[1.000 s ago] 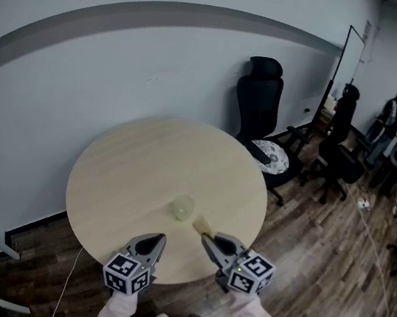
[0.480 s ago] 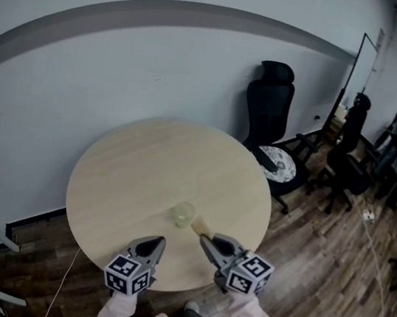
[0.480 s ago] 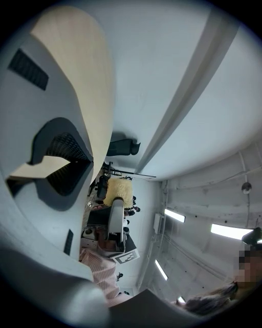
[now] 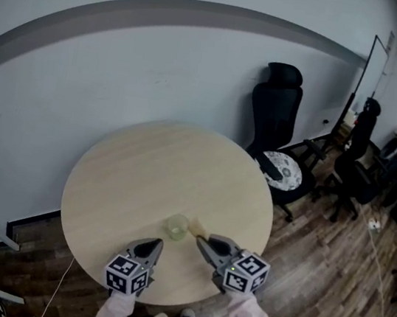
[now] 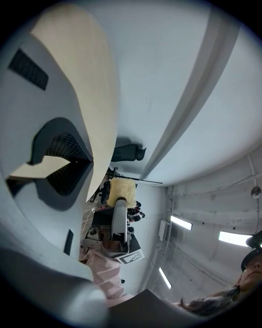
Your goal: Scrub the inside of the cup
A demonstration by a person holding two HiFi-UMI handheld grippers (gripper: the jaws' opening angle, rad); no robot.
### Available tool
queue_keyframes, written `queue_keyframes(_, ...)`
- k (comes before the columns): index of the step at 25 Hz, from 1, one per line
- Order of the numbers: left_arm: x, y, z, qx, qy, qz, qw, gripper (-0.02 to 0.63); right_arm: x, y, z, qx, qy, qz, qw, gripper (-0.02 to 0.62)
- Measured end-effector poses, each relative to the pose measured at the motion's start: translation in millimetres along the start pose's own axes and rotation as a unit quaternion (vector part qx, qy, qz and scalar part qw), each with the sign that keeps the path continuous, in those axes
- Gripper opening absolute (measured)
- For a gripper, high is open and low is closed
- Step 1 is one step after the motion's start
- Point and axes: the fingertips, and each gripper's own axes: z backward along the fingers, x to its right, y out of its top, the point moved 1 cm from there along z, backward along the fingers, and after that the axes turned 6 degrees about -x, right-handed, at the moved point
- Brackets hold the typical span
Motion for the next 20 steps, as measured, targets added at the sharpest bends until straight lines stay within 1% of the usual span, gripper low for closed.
queue_keyframes(3,-9,-1,-13,-0.014,0.013,0.007,0.9998,-0.003,12,0,-7,-0.012,0.01,-0.002,1.0,0.026)
queue_keyframes(6,-10,-3,-27,-0.023,0.016,0.016,0.9995,-0.003,23,1,-10,-0.023,0.023,-0.003,0.999,0.026)
queue_keyframes(11,-12,-11,-43,-0.033,0.031,0.021,0.9988,-0.002,34,0,-19,-0.041,0.048,0.008,0.998,0.026)
queue_keyframes(18,-19,-14,-55,-0.026,0.048,0.012,0.9984,0.006,40,0,-41,-0.068,0.076,0.035,0.994,0.026)
queue_keyframes(20,-20,-16,-56,-0.025,0.049,0.013,0.9984,0.023,39,-2,-45,-0.078,0.08,0.048,0.993,0.026)
